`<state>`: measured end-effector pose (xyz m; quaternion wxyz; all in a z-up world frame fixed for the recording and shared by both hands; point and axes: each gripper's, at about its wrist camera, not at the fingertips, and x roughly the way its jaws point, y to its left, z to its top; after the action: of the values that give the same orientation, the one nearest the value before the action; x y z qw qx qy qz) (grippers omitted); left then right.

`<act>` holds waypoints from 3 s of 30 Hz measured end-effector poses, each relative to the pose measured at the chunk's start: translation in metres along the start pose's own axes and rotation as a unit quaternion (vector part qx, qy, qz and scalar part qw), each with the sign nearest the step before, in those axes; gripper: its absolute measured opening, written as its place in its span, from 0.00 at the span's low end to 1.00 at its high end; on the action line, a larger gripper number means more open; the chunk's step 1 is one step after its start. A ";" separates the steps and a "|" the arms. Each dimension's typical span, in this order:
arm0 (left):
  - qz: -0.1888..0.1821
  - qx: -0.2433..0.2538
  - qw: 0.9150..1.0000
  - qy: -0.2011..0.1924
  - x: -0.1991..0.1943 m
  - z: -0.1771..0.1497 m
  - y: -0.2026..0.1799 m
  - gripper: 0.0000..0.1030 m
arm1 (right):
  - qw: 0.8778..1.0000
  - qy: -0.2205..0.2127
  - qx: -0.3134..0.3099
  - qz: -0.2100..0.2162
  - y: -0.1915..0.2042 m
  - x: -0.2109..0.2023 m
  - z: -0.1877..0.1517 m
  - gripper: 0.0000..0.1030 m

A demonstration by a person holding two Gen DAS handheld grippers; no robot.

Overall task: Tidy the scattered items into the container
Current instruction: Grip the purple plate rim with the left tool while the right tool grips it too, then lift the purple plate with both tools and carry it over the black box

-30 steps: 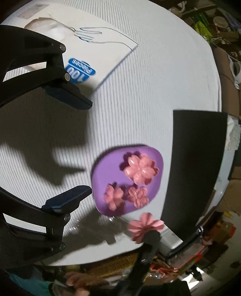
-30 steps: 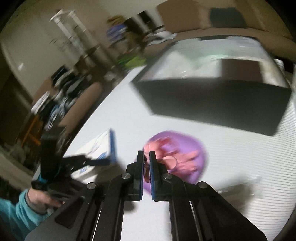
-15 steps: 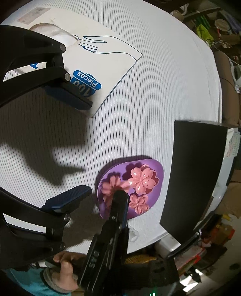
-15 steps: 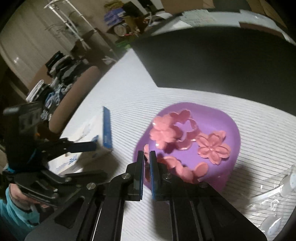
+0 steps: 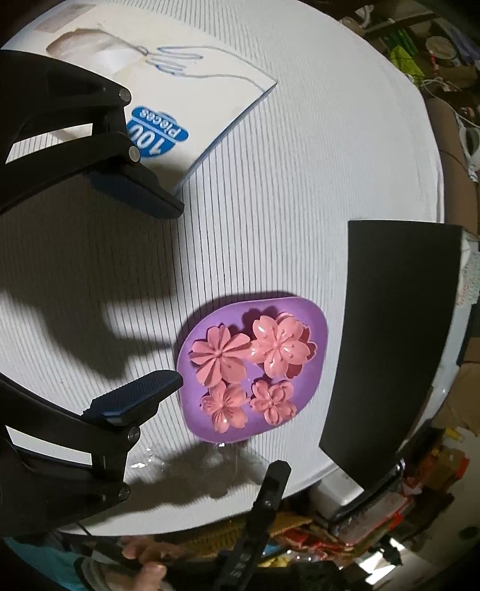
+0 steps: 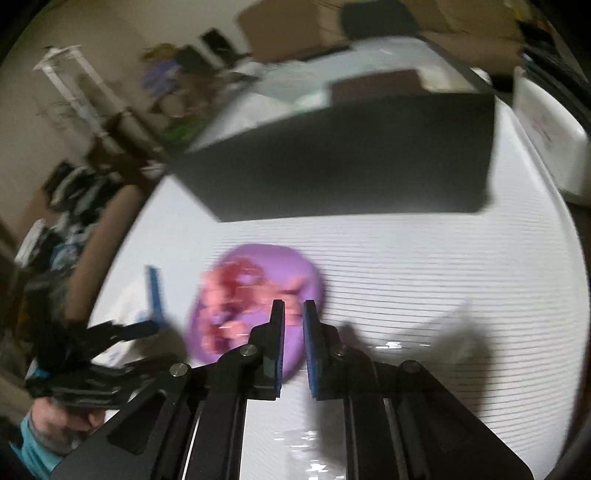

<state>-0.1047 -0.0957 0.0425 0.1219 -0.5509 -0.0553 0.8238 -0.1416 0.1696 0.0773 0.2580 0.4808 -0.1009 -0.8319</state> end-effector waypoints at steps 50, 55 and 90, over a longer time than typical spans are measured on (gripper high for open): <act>-0.053 -0.095 0.994 -0.006 0.031 0.019 0.016 0.15 | 0.997 0.061 0.051 0.009 -0.031 0.051 0.038 0.28; -0.032 -0.096 0.995 -0.018 0.024 0.023 0.017 0.46 | 0.997 0.038 0.067 0.002 -0.036 0.015 0.019 0.51; 0.010 -0.006 1.000 -0.020 0.044 0.031 -0.019 0.05 | 0.998 0.059 0.037 -0.007 -0.010 0.038 -0.005 0.16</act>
<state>-0.1465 -0.0645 0.0195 0.1089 -0.5353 -0.0568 0.8357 -0.1560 0.1587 0.0426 0.2399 0.5385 -0.1125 -0.7998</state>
